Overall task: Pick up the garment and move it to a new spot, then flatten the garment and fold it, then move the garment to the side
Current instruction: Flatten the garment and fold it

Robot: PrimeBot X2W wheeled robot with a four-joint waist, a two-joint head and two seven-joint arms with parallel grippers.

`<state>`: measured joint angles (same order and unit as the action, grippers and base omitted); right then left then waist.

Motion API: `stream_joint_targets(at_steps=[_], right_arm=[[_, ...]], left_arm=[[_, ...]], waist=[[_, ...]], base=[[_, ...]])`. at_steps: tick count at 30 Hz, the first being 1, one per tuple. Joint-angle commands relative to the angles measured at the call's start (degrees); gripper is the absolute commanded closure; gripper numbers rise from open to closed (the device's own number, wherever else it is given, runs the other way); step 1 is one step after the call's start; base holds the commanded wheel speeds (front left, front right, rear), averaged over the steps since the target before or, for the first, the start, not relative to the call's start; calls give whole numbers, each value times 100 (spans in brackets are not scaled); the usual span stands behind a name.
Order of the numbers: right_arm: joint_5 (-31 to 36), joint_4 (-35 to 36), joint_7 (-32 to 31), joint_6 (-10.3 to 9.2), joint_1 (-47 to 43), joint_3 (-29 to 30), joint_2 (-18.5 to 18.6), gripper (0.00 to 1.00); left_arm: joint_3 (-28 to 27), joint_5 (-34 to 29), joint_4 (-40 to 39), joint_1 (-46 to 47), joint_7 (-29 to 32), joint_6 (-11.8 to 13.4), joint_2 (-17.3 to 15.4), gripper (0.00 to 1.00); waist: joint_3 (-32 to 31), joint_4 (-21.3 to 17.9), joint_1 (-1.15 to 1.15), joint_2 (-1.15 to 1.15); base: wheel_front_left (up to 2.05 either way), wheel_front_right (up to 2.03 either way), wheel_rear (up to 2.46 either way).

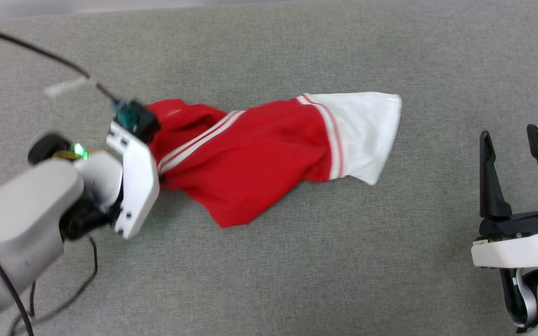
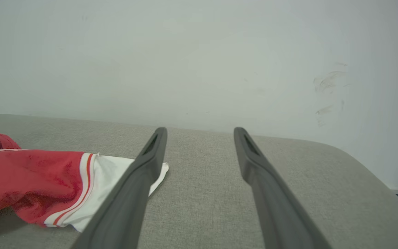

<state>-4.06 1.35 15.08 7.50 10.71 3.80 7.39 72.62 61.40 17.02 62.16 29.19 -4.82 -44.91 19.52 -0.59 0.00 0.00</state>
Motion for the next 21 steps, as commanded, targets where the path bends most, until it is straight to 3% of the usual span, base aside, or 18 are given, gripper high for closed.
stream_joint_targets(at_steps=[1, 6, 7, 8, 9, 14, 21], right_arm=[[-13, -42, 12, -2, -52, -10, 11, 0], [-25, -124, 13, -2, -108, 37, 25, 0], [-26, -138, 13, -2, -129, 62, 19, 0], [-28, -151, 13, -2, -151, 85, 9, 0], [-27, -163, 13, -2, -176, 105, 0, 0], [-35, -150, 13, -2, -302, 155, -70, 0], [-45, -79, 13, -2, -232, 128, -116, 0]], left_arm=[[16, 133, 162, -280, -51, 25, 20, 100], [8, 320, 512, -644, -255, -28, 158, 100], [-20, 325, 543, -622, -314, -38, 174, 88], [-48, 280, 554, -574, -397, -50, 177, 16], [-88, 283, 565, -525, -457, -46, 174, 0], [-299, 306, 221, -210, -573, -62, 52, 0], [-635, 335, -633, 480, -223, 104, -249, 0]], waist=[[20, -33, 0, 0], [-43, -44, 0, 0], [-79, -27, 0, 0], [-119, -10, 0, 0], [-161, 8, 0, 0], [-333, 80, 0, 0], [-273, 61, 0, 0]], base=[[0, 0, 0], [0, 0, 0], [0, 0, 0], [0, 0, 0], [0, 0, 0], [0, 0, 0], [0, 0, 0]])
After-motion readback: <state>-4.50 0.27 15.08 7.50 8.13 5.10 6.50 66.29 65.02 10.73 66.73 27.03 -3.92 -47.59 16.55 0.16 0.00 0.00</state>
